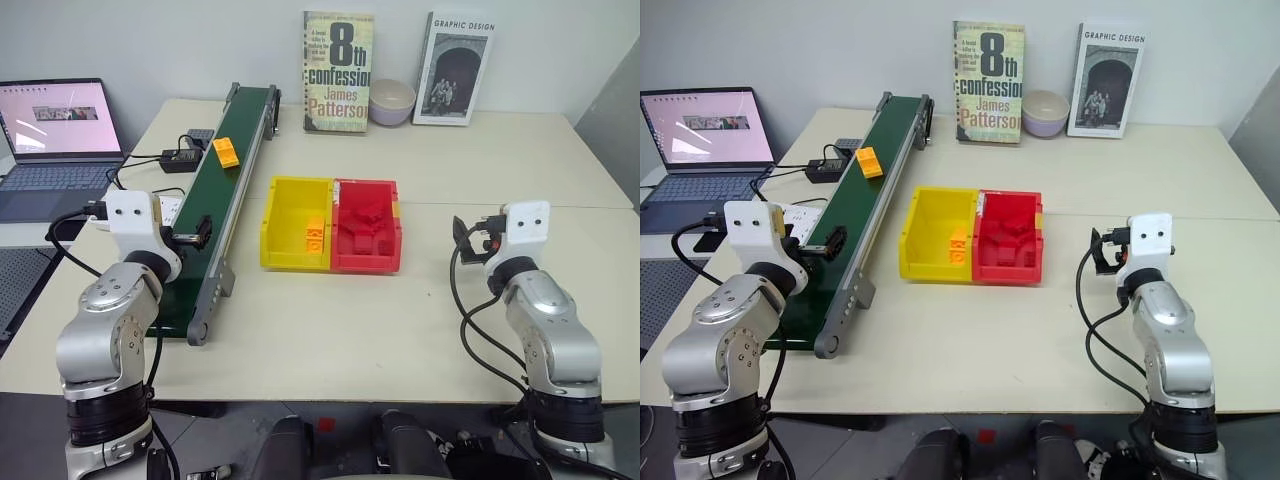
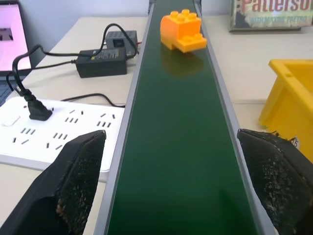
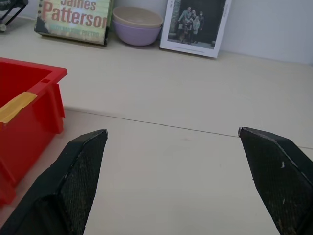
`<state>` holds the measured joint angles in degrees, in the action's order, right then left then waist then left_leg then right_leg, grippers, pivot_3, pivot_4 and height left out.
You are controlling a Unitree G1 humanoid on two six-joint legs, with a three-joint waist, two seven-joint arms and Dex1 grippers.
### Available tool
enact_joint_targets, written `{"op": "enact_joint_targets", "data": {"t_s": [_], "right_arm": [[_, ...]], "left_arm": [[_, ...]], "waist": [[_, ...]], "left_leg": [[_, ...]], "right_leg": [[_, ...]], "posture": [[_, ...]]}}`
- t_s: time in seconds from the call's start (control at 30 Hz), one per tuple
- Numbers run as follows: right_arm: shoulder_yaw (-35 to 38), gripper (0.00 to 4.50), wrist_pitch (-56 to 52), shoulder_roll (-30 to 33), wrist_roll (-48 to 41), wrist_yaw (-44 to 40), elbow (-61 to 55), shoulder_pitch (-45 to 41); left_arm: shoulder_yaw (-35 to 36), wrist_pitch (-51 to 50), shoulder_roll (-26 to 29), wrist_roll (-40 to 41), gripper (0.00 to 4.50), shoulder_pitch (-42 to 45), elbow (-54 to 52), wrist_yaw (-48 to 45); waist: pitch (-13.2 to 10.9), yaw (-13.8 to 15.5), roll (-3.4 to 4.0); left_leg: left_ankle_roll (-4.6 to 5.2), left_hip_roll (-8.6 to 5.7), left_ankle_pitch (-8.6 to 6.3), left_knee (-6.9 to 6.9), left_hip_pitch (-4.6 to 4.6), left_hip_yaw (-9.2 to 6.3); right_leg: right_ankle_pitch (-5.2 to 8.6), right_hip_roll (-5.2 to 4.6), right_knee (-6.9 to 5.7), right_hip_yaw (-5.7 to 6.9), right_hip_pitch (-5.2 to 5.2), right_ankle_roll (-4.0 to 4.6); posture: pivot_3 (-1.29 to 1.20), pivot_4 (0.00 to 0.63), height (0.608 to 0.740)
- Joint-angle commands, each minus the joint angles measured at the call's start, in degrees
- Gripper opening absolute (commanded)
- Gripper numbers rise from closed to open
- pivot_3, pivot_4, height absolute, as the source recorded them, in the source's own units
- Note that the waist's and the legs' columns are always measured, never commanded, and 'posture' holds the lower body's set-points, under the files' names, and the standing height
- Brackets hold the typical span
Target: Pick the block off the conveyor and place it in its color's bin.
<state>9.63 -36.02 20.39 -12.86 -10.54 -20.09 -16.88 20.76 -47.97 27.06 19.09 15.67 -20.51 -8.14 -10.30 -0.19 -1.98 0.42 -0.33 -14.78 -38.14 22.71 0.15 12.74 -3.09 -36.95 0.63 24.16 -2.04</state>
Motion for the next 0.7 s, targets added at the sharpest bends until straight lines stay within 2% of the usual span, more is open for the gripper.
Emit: {"op": "enact_joint_targets", "data": {"t_s": [0.03,0.17,0.37,0.47,0.7], "right_arm": [[2.3,4.50,-2.5,4.8,-10.0,-12.4,-2.5,-4.2],[2.3,4.50,-5.9,10.3,-19.2,-24.2,-0.6,-8.7],[-1.9,4.50,-9.8,13.8,-27.2,-35.8,1.0,-14.5],[-4.5,4.50,-11.3,12.6,-29.7,-38.2,1.5,-17.8],[-6.1,4.50,-12.3,12.9,-31.4,-39.0,-0.1,-18.1]], "left_arm": [[2.7,-3.2,0.6,1.5,4.49,-1.1,-5.9,0.4],[4.3,-6.3,0.1,3.6,4.49,-2.7,-10.6,0.4],[4.6,-5.2,-0.3,2.4,4.49,-1.5,-7.6,1.8],[3.9,-4.1,-1.7,2.2,4.49,-0.3,-6.1,2.8],[3.8,-3.9,-3.0,2.1,4.49,-0.6,-6.0,3.2]], "waist": [[0.0,0.0,-0.01],[0.0,0.0,-0.01],[0.0,0.1,-0.01],[0.0,0.1,-0.01],[0.0,0.3,-0.03]], "left_leg": [[0.00,0.01,0.00,0.00,-0.01,-0.04],[0.00,0.07,0.00,0.02,-0.02,-0.15],[0.01,0.05,0.00,0.00,-0.02,-0.16],[0.01,0.04,0.00,-0.02,-0.03,-0.12],[0.00,0.02,-0.01,0.00,0.11,-0.20]], "right_leg": [[0.00,0.00,0.00,0.01,-0.02,0.00],[0.01,0.02,0.00,0.03,-0.04,0.01],[0.01,0.02,0.00,0.04,-0.06,0.01],[0.01,0.02,0.00,0.05,-0.06,0.01],[0.00,-0.08,0.03,0.04,0.01,0.02]], "posture": [[0.00,0.150,0.740],[0.00,0.150,0.740],[0.00,0.150,0.740],[0.00,0.150,0.740],[0.00,0.150,0.740]]}}
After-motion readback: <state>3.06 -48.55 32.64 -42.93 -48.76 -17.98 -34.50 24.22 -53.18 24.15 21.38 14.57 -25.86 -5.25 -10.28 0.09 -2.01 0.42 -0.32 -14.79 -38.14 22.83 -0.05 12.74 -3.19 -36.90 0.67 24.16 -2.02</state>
